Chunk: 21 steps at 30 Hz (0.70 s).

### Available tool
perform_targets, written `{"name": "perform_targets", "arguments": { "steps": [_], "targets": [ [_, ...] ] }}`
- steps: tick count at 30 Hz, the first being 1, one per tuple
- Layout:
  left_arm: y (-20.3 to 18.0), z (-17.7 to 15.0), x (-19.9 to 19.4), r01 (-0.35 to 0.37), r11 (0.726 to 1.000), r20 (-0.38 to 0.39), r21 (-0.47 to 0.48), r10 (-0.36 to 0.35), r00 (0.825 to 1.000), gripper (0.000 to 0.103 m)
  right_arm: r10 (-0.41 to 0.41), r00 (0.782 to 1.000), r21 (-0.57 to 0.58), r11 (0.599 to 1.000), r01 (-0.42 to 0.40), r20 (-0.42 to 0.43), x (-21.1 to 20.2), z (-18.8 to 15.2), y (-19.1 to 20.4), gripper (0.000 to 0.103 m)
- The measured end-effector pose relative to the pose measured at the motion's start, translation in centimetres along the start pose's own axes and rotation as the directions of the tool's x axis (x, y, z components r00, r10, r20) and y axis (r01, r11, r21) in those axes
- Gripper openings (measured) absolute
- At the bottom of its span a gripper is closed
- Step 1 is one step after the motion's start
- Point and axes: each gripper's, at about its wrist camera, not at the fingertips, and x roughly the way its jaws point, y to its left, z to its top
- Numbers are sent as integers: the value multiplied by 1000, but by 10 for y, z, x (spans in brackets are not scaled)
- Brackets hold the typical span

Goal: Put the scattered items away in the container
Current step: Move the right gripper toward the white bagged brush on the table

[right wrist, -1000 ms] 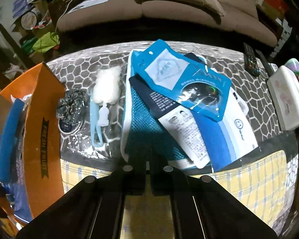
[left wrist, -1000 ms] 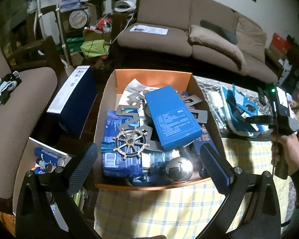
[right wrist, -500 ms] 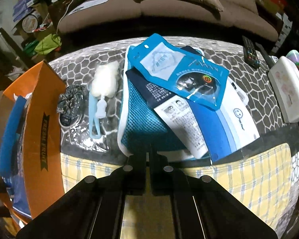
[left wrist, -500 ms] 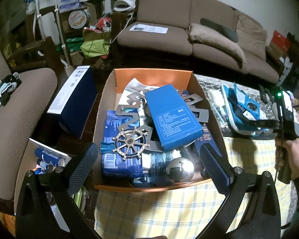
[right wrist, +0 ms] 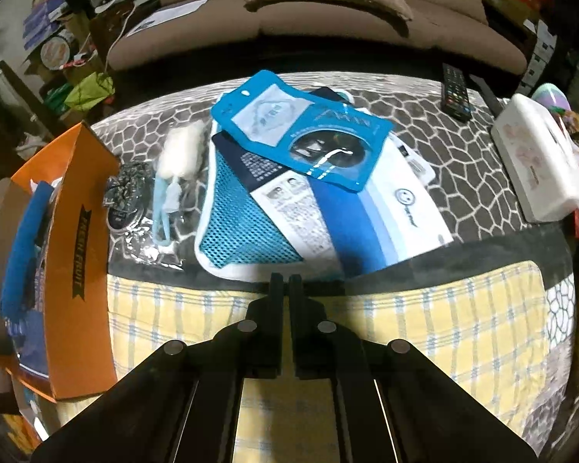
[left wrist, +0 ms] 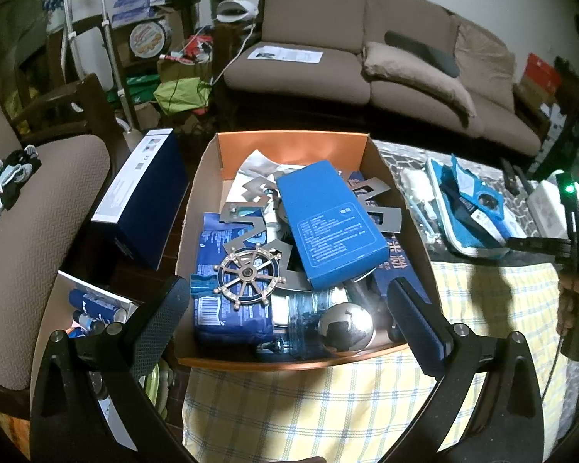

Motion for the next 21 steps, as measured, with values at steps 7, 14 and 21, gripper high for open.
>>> {"name": "perform_targets", "arguments": {
  "steps": [7, 14, 21],
  "targets": [
    [-2, -1, 2, -16, 1000, -6, 1, 16, 1000, 102, 22, 1000, -1, 1000, -22, 1, 0, 1, -1, 3],
    [-3, -2, 8, -36, 999, -14, 4, 36, 999, 102, 75, 997, 4, 997, -75, 13, 13, 17, 12, 5],
    [-6, -3, 14, -62, 998, -13, 18, 62, 998, 102, 69, 995, 22, 997, -71, 68, 42, 60, 38, 74]
  ]
}}
